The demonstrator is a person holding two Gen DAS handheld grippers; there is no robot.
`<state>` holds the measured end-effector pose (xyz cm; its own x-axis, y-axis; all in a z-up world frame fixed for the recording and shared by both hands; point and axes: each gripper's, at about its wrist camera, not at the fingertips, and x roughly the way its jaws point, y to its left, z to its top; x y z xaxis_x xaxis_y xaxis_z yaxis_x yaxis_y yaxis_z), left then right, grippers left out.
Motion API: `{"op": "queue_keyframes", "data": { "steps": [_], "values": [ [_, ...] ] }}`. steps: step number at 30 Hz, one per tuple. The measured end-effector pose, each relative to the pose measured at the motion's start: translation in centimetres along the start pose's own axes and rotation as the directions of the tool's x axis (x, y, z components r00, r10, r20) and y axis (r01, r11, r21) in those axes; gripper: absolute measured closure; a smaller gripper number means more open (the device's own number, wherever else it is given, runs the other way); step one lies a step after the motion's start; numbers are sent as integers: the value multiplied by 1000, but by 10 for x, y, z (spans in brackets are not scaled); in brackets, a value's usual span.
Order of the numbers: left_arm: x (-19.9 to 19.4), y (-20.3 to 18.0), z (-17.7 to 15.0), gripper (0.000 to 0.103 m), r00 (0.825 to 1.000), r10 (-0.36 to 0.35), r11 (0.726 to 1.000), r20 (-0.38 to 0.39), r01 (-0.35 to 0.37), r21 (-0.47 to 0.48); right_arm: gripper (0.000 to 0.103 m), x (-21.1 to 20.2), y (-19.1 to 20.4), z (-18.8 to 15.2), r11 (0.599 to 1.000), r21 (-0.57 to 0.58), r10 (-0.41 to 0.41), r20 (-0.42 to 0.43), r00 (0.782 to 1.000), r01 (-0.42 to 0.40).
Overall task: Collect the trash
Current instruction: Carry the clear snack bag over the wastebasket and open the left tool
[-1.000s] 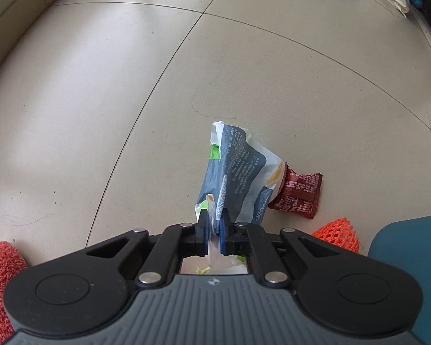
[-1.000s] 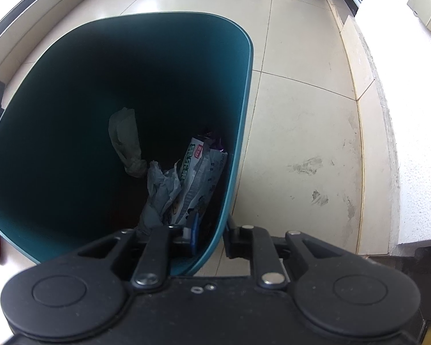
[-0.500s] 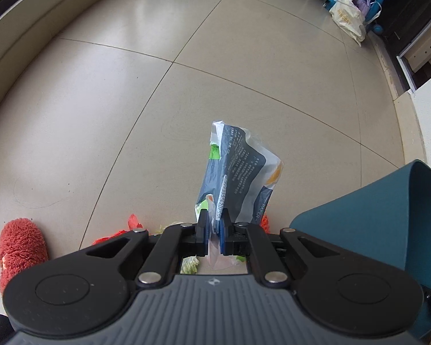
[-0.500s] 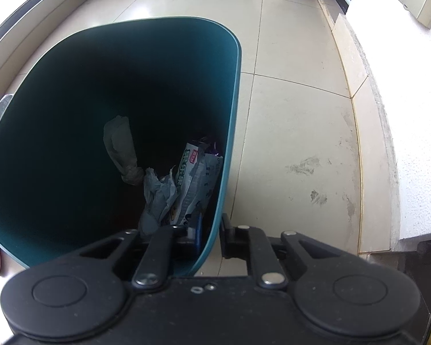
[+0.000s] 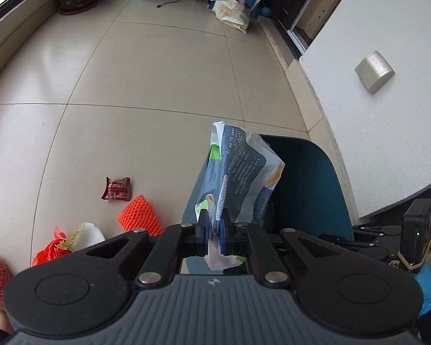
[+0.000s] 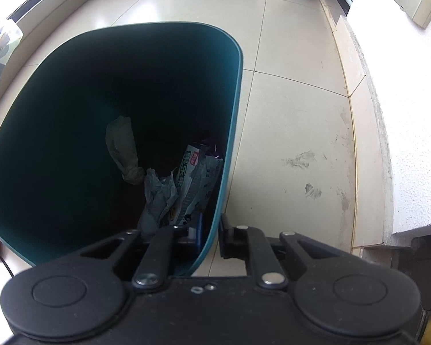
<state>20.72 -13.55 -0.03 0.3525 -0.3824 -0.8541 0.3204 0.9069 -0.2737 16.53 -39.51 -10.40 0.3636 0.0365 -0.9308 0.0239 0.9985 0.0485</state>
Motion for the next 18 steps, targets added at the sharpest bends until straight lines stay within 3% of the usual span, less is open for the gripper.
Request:
{"op": "queue_keyframes", "data": {
  "steps": [4, 11, 18],
  "values": [
    [40, -38, -7, 97, 997, -3, 999, -78, 6, 41, 94, -4, -4, -3, 1000, -13, -5, 5, 1000, 5],
    [91, -67, -32, 97, 980, 26, 997, -196, -12, 71, 96, -8, -18, -4, 1000, 16, -1, 7, 1000, 0],
    [111, -78, -42, 95, 976, 38, 994, -215, -15, 105, 95, -8, -20, 0, 1000, 11, 18, 18, 1000, -18]
  ]
}}
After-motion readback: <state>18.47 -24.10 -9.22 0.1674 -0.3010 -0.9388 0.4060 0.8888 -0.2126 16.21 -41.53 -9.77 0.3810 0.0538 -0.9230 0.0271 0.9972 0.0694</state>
